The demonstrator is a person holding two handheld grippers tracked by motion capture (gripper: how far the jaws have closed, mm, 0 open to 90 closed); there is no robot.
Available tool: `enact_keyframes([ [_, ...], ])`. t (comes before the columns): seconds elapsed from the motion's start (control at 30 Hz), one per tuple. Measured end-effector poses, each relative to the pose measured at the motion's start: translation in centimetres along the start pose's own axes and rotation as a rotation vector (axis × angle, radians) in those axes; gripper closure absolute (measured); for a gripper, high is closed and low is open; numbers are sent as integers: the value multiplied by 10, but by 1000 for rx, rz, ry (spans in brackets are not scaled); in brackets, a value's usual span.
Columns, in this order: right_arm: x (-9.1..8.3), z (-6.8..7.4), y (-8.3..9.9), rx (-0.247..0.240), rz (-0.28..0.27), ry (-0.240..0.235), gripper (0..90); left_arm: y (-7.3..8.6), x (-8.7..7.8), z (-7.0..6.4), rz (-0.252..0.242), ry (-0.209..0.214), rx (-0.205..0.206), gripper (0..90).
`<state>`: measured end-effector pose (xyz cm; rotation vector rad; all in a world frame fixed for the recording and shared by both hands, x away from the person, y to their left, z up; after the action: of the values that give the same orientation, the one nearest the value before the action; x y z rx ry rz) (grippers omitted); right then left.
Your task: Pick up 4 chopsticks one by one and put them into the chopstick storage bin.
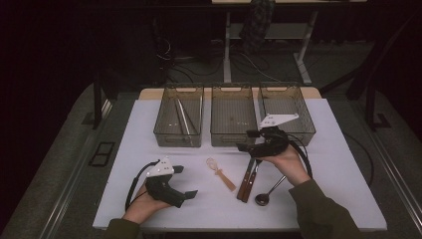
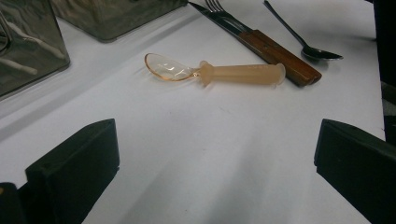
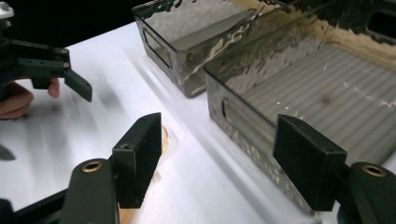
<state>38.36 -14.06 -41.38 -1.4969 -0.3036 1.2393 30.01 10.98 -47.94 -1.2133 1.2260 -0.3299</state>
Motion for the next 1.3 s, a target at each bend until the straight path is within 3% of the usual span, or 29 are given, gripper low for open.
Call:
enact_keyframes([
  [0.33, -25, 1, 35, 8, 11, 6, 291, 0, 0, 0, 2, -3, -1, 0],
  [0.47, -39, 3, 52, 15, -8, -5, 282, 0, -1, 0, 2, -1, 4, 0],
  [0.67, -52, 0, 69, 19, -33, 18, 267, 0, 0, -1, 6, -3, 7, 0],
  [1.3, -73, -6, 108, 55, 45, 62, 271, 0, 0, -3, 8, -4, 12, 0],
])
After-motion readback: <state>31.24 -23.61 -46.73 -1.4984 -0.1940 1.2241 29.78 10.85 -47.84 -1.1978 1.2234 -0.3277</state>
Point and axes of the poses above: each handheld gripper's, and its own axes: x roughly forward along the jaws, y roughly out of its underside, z roughly to its left, the point moved 7 cm from there along x, roughly forward along the jaws, and after that the axes turned 2 degrees about -y, right-handed, at the moved point
